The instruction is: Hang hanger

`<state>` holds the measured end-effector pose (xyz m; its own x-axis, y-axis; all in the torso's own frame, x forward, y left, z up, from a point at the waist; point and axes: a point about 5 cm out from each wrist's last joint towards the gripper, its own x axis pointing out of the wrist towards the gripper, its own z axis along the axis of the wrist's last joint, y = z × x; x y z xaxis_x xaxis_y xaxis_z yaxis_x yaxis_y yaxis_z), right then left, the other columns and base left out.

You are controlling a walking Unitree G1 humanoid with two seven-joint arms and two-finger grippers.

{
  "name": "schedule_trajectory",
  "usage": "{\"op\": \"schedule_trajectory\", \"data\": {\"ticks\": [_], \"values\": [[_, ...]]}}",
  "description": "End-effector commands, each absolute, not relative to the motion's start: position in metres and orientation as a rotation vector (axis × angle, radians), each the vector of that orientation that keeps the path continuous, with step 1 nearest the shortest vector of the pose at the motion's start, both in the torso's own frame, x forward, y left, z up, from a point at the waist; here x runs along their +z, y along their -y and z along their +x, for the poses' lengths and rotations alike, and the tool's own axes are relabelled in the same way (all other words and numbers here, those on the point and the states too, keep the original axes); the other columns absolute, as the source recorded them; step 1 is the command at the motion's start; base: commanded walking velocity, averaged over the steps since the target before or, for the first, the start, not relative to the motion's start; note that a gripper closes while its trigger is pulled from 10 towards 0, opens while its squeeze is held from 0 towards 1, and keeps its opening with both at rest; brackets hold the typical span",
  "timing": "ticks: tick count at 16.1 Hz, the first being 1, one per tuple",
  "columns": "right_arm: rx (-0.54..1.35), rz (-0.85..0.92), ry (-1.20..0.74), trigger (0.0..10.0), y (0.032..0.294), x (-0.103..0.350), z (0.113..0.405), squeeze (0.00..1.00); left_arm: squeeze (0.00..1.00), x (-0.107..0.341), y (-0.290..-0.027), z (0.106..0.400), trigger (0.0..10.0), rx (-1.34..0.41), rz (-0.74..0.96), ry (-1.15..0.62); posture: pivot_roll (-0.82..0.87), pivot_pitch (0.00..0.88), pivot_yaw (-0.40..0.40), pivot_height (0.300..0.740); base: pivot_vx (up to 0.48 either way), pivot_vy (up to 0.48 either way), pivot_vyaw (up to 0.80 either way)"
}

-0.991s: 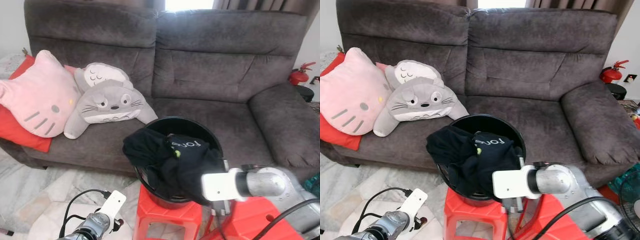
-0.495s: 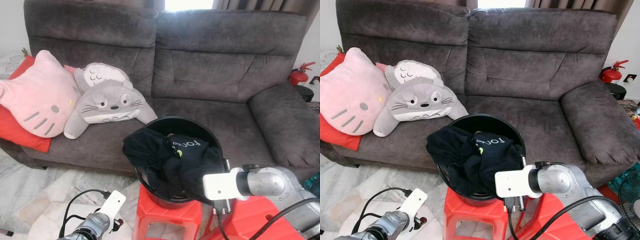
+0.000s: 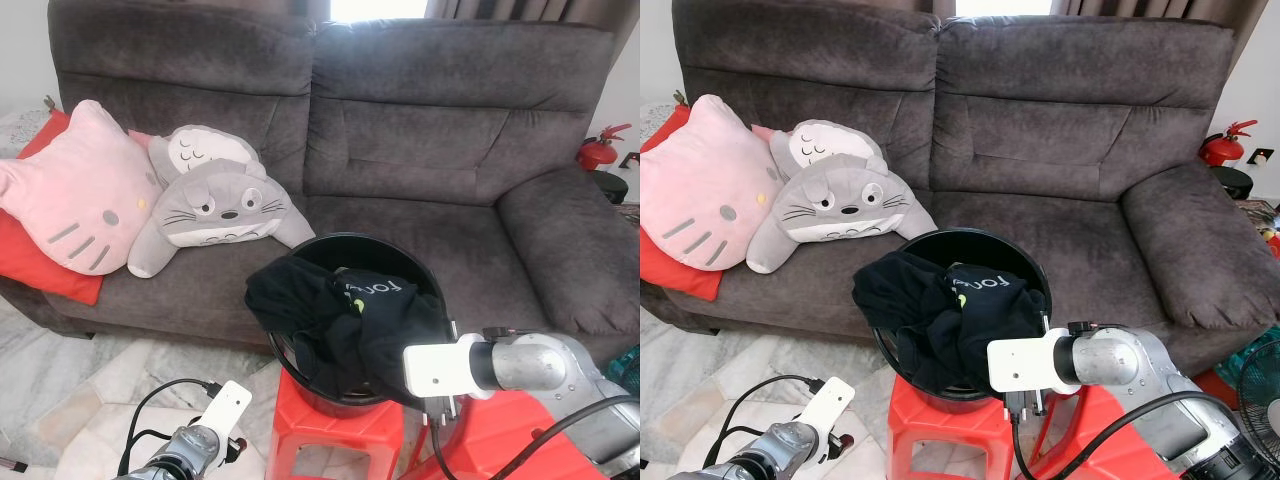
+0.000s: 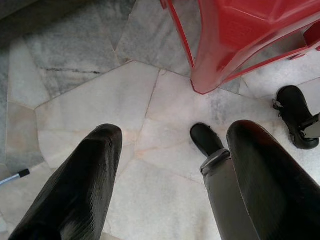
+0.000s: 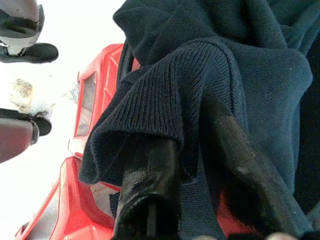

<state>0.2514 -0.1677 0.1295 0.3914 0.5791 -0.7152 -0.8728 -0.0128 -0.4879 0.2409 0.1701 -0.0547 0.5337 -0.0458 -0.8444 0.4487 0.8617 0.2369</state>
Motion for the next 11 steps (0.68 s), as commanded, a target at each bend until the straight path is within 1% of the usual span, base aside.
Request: {"op": "schedule_trajectory", "data": {"ticks": [1, 5, 11], "values": [[1.176, -1.048, -0.320, 10.0, 0.168, 0.138, 0.251, 1.00, 0.00, -0.055, -0.170, 0.240, 10.0, -0.318, 0.480, -0.978, -0.20, 0.000, -0.036, 0.740, 0.000, 0.000, 0.00], [1.149, -1.032, -0.320, 10.0, 0.171, 0.144, 0.247, 1.00, 0.00, -0.055, -0.170, 0.240, 10.0, -0.318, 0.480, -0.979, -0.20, 0.000, -0.036, 0.740, 0.000, 0.000, 0.00], [1.073, -0.891, -0.286, 10.0, 0.175, 0.164, 0.223, 1.00, 0.00, -0.054, -0.170, 0.241, 10.0, -0.326, 0.485, -0.977, -0.23, 0.000, -0.029, 0.740, 0.000, 0.000, 0.00]]}}
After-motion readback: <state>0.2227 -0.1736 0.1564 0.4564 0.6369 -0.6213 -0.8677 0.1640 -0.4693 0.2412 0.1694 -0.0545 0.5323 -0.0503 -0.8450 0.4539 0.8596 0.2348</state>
